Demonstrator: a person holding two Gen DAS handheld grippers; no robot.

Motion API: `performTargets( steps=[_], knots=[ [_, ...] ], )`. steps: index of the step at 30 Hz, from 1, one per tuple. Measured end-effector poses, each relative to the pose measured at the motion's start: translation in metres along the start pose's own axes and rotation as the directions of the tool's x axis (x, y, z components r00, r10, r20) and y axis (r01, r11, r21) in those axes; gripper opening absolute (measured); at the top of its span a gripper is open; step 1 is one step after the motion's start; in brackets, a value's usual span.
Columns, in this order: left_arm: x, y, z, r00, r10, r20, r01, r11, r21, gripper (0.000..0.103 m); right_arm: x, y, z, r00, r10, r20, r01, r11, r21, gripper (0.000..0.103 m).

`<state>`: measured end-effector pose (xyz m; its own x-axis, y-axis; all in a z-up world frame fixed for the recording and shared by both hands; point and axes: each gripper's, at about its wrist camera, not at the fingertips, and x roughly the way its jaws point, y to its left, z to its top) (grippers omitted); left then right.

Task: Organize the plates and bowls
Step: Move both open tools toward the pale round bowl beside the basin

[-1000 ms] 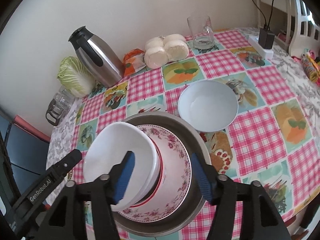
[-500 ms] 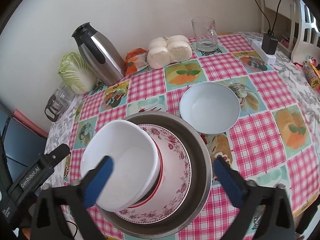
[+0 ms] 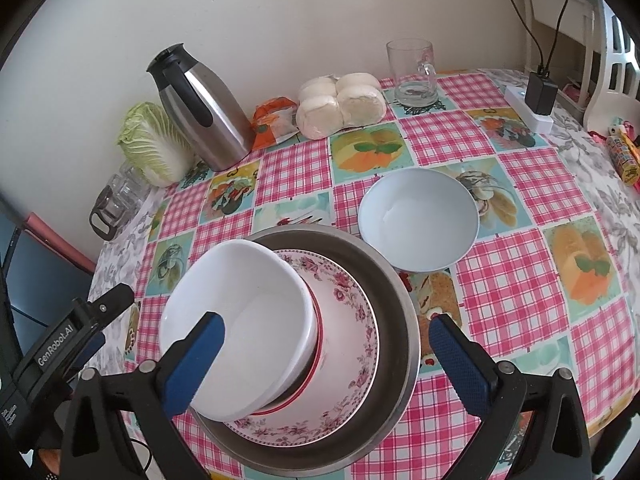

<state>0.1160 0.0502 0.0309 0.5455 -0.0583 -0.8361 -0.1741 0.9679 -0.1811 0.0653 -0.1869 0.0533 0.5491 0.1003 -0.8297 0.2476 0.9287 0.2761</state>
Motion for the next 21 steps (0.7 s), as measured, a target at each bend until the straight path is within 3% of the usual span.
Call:
performTargets(
  steps=[9,21],
  knots=[
    [-0.009,-0.016,-0.003,1.0,-0.011,0.017,0.011,1.0,0.024,0.102,-0.01,-0.024,0.005,1.0,0.003,0.018,-0.004,0.999,0.034,0.103],
    [-0.033,-0.071,-0.012,0.995,-0.067,0.068,0.057,0.989,0.138,0.102,-0.023,-0.081,0.012,0.999,-0.022,0.043,0.016,0.991,0.13,0.103]
  ],
)
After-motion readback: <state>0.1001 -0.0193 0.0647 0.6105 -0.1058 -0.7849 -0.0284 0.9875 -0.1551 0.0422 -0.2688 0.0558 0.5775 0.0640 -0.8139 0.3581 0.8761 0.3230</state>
